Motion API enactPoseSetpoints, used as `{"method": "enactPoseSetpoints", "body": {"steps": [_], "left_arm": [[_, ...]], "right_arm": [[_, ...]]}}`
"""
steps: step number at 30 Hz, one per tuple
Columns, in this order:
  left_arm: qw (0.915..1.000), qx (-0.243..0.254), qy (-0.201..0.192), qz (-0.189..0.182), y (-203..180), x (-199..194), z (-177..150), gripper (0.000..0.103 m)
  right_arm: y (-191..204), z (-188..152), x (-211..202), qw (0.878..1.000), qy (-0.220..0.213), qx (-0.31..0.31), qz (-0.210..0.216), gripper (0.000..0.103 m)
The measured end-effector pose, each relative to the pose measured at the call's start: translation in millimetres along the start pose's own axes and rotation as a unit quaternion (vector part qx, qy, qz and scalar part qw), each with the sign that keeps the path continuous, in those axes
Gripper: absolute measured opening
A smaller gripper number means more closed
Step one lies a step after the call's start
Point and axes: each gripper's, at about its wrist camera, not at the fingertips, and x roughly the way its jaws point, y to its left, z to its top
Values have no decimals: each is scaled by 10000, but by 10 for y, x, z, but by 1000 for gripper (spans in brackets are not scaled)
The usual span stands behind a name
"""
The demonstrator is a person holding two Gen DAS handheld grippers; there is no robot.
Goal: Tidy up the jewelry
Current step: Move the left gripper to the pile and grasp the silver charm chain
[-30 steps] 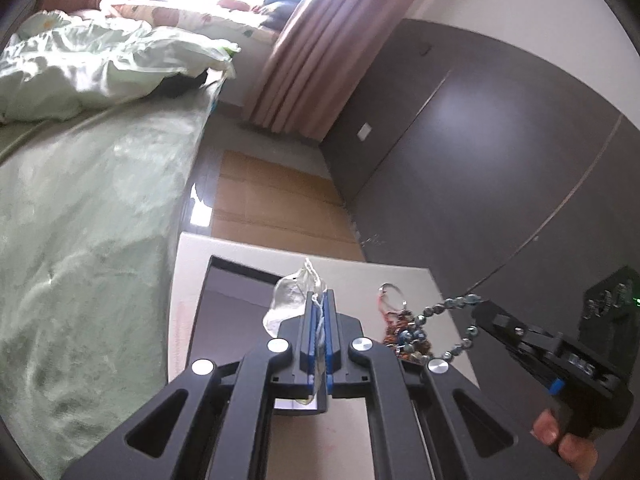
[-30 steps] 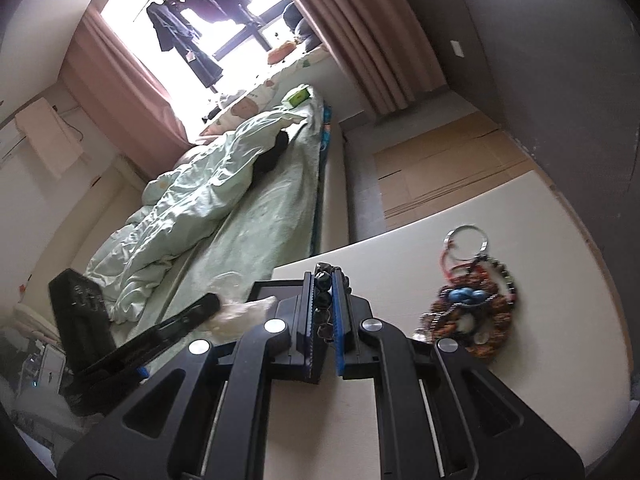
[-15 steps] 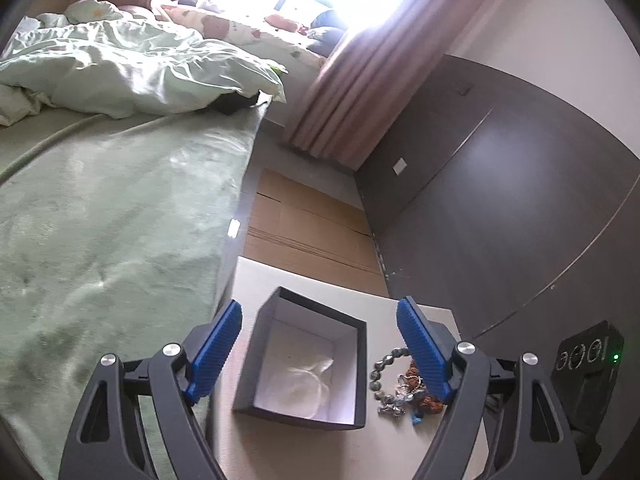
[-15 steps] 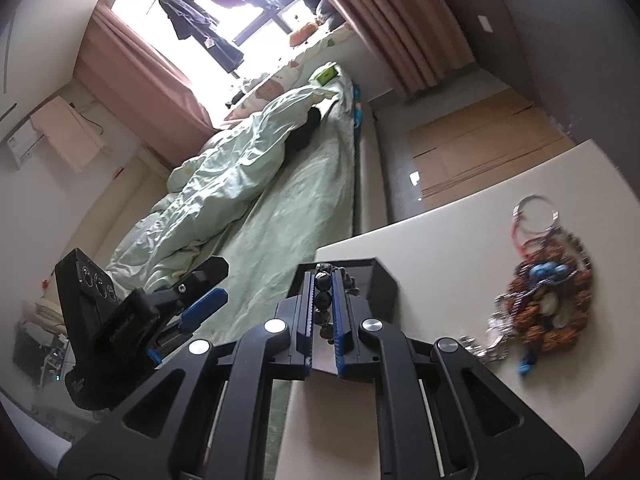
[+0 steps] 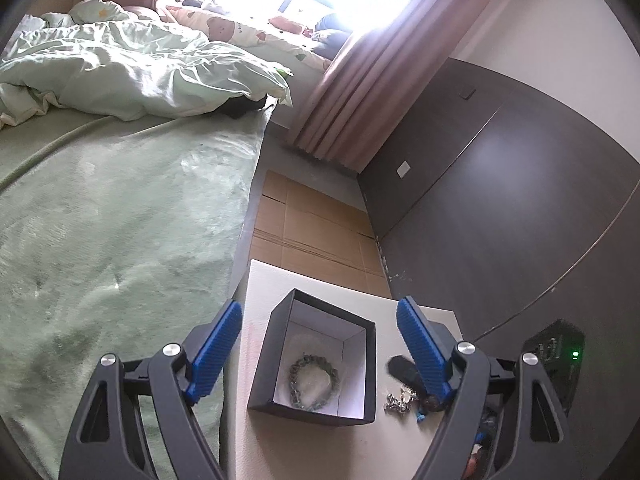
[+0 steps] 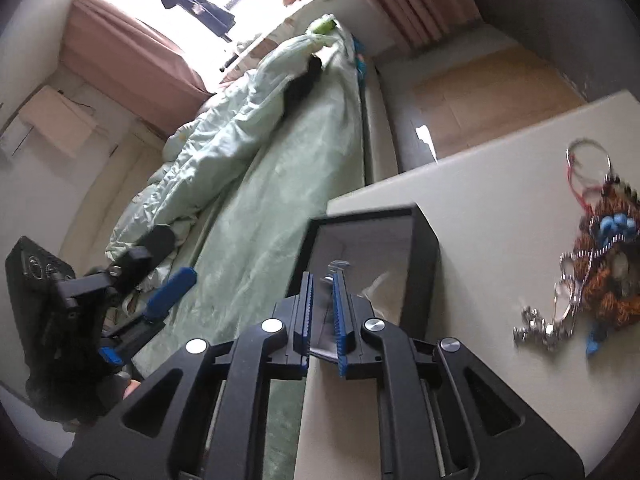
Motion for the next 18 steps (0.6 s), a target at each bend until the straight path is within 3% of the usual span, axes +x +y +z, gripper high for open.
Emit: {"method": "enactPoseSetpoints", "body": {"steps": [1,4,5,10,18], "left_arm": [[10000,4,1,-3,0,0,-1,77],[10000,65,21,-9,-17,-13,-13,77],[9999,113,39,-2,-33,-16,-28,77],[9996,230,133,1,-130,15,-91,77],[9979,567,314,-92,-390,129,-238,77]], "right_arm": [[-9,3,-44,10000,-53,-31,-62,19],[-62,13,-216,9994,-318,-32,-158,60],[-82,21,-278,9990,-414,-31,-166,65],[-210,54,-564,9979,-604,9,-227,66],[-577,116,-995,9941,-773,190,-731,66]]}}
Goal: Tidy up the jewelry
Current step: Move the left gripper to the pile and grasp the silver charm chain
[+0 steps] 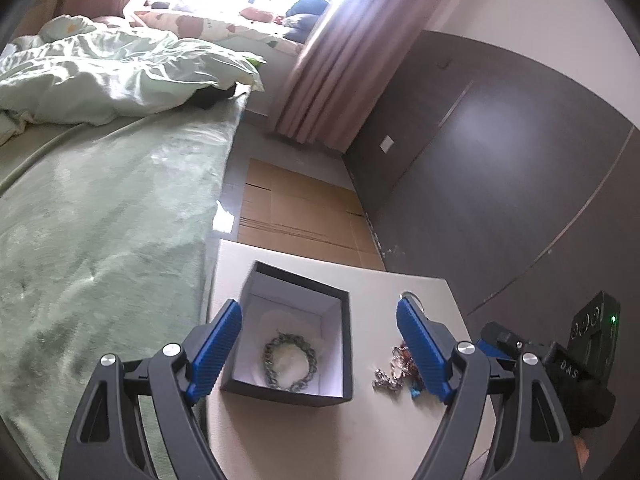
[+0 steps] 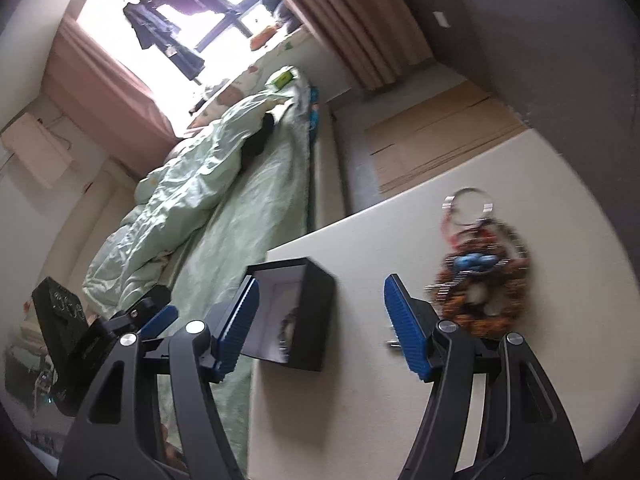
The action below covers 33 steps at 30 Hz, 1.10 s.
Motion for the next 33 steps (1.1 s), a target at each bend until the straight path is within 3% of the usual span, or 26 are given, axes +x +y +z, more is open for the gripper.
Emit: {"method": "enactPoseSetpoints", "body": {"steps": [5,9,16,25,33], "left_arm": [[9996,200,129,-143,-208,124,-72,74],[9980,401,356,-340,-413,260,-135,60],[9919,880,721,-562,-811,547,-353,48],[9828,1314,1200,-494,-1117,947,-611,47],[9684,1910,1597,-168,-1271,1388,-932,47]], "right_arm": [[-231,29,-125,9996,34,168,-202,66],[-394,41,-201,9989,49,300,-349,66],[-634,66,-280,9967,107,608,-522,66],[-764,114,-347,9956,183,651,-657,66],[-892,142,-432,9944,196,758,-716,66]]}}
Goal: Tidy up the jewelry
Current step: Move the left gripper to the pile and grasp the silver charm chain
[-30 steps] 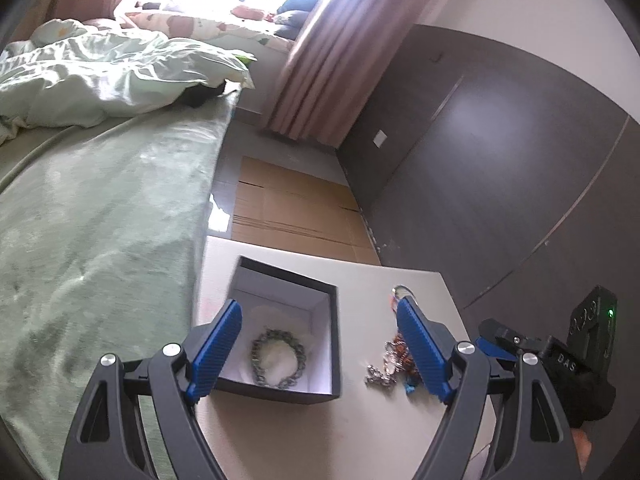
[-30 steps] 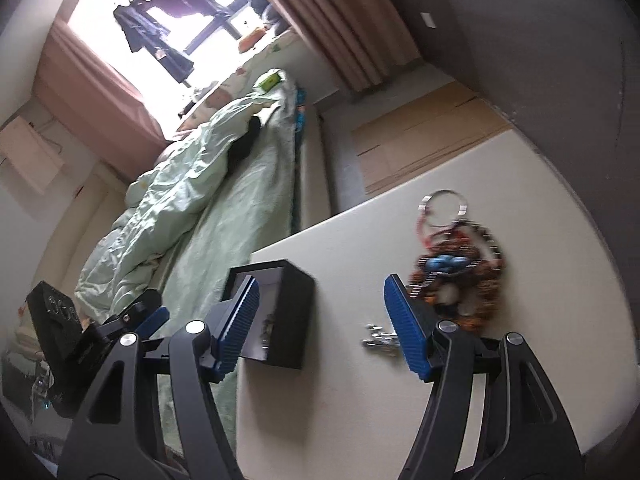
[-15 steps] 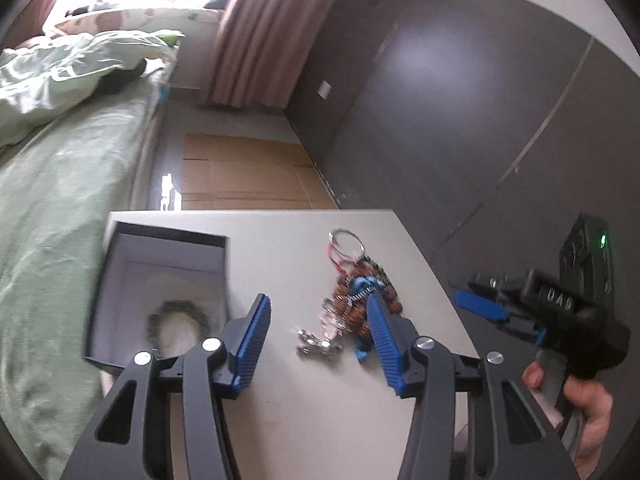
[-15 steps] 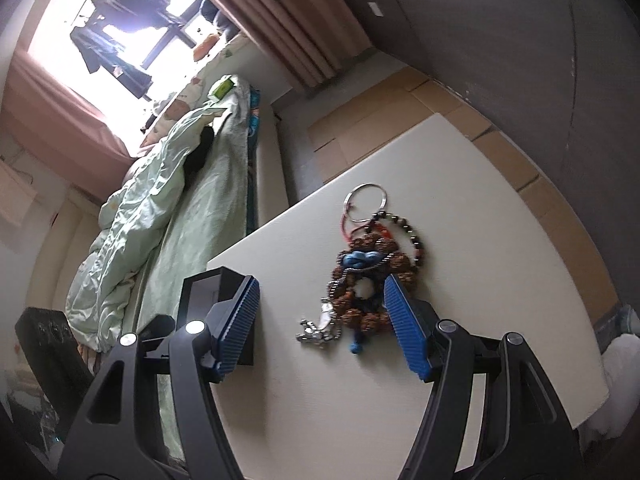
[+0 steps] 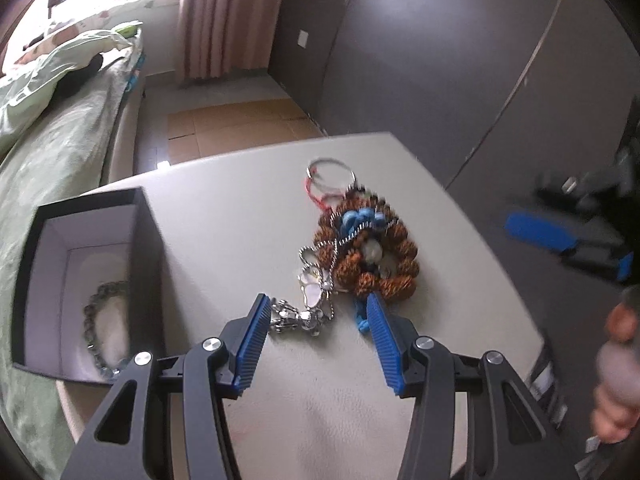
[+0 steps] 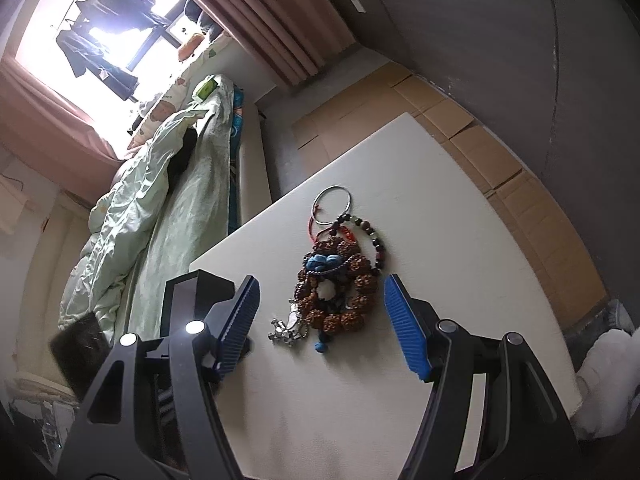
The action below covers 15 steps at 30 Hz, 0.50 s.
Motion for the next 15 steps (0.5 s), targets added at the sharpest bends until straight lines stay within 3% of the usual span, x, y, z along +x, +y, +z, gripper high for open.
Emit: {"method": "enactPoseSetpoints", "body": {"steps": [3,7,10,15], "left_arm": [[9997,179,61,165,-53,146,-16,51],[9984,284,90,480,-70,275,-41,74],[9978,271,197,565,-19,358,-53,72],[9960,440,210,751,-29,410,-112,58]], "right_arm": [[-31,18,-37,10000,-19,-2,-4,66],[-77,37,-64,10000,-38,46,-2,66],[-94,45,-69,10000,-41,71,8,66],[-65,53,-57,10000,-15,4,-15,66]]}}
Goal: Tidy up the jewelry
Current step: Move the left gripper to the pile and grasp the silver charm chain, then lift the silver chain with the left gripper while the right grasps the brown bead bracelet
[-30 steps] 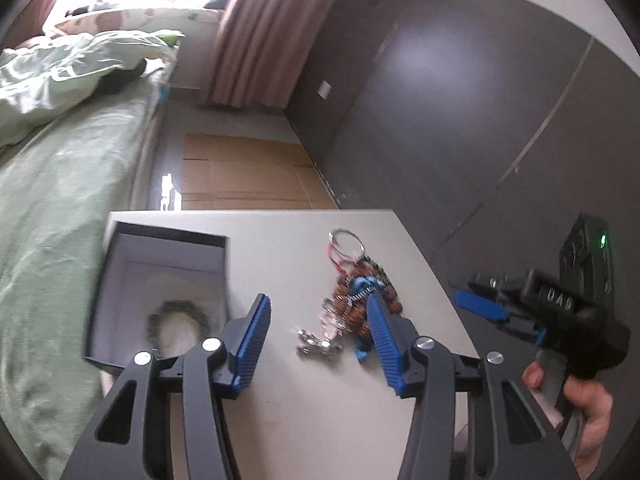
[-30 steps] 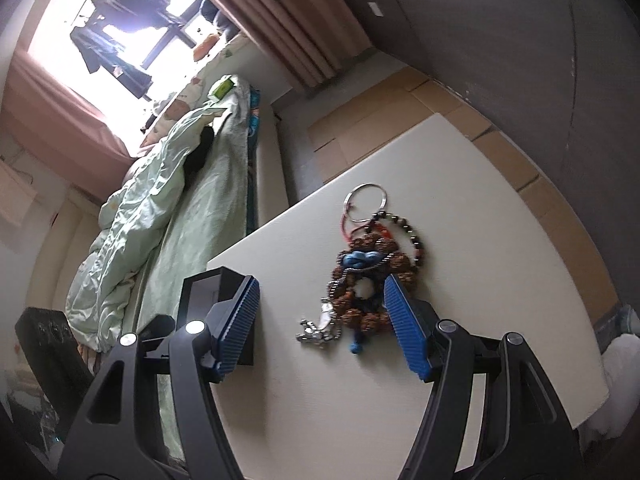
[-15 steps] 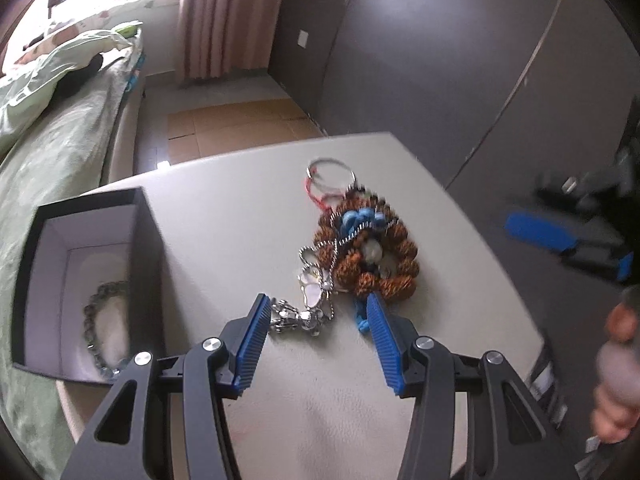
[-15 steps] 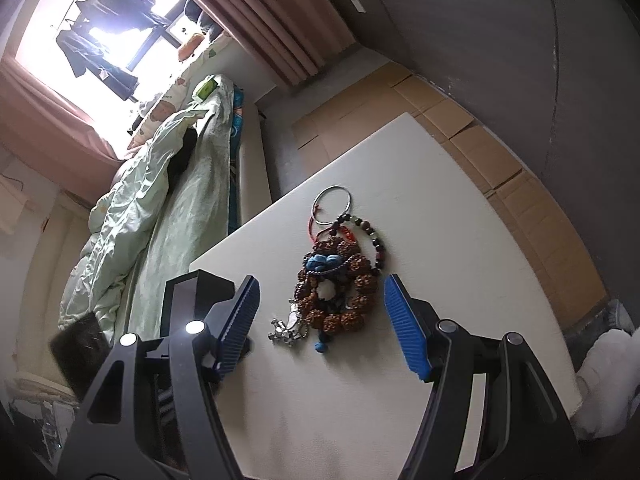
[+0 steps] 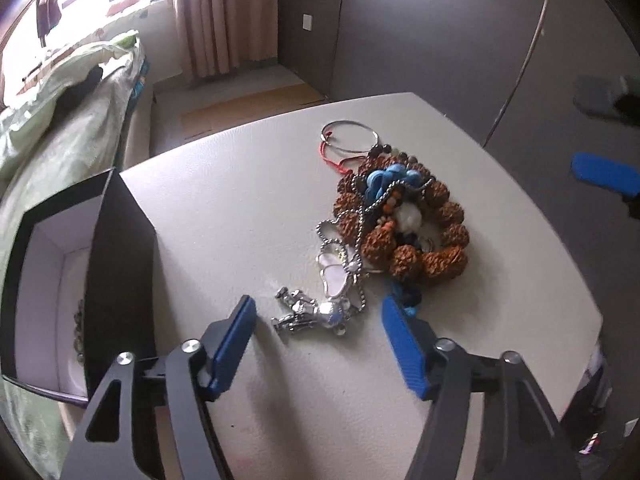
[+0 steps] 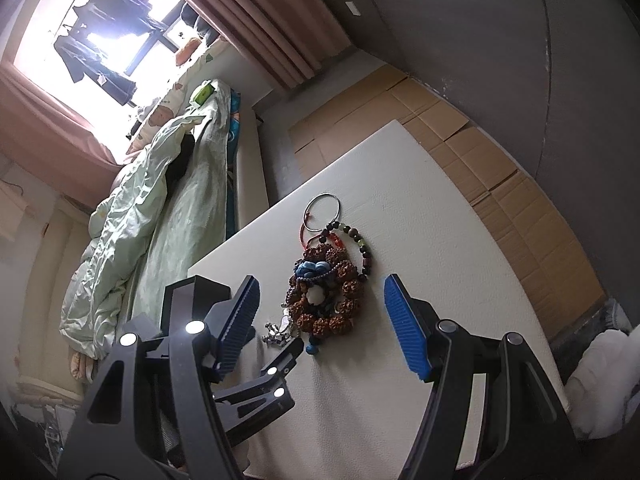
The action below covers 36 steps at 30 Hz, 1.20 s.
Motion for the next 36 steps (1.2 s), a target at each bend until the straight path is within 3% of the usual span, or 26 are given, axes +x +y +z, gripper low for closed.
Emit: {"method": "enactPoseSetpoints", "body": {"steps": [6,13,14,21,36], "left_arm": [[9999,43,-87,123,86,-22,-21,30],[9998,-30,-198,-77,87,-121,0,24],[9996,-35,-224,-151,79,-155,9,11],[9982,-198,-473,-305,86,-404,87,11],[9869,-379,-1530,-345,187,-1363,376,11]], "right_arm": [[-23,4,-34,10000,-31,44,65,66],[-29,-25,-30,10000,21,-13,14,66],[-30,-27,-33,10000,25,-22,7,66],[-83,-9,-35,10000,47,10,-56,66],[-128,12,300,9991,380,-6,-212,65]]}}
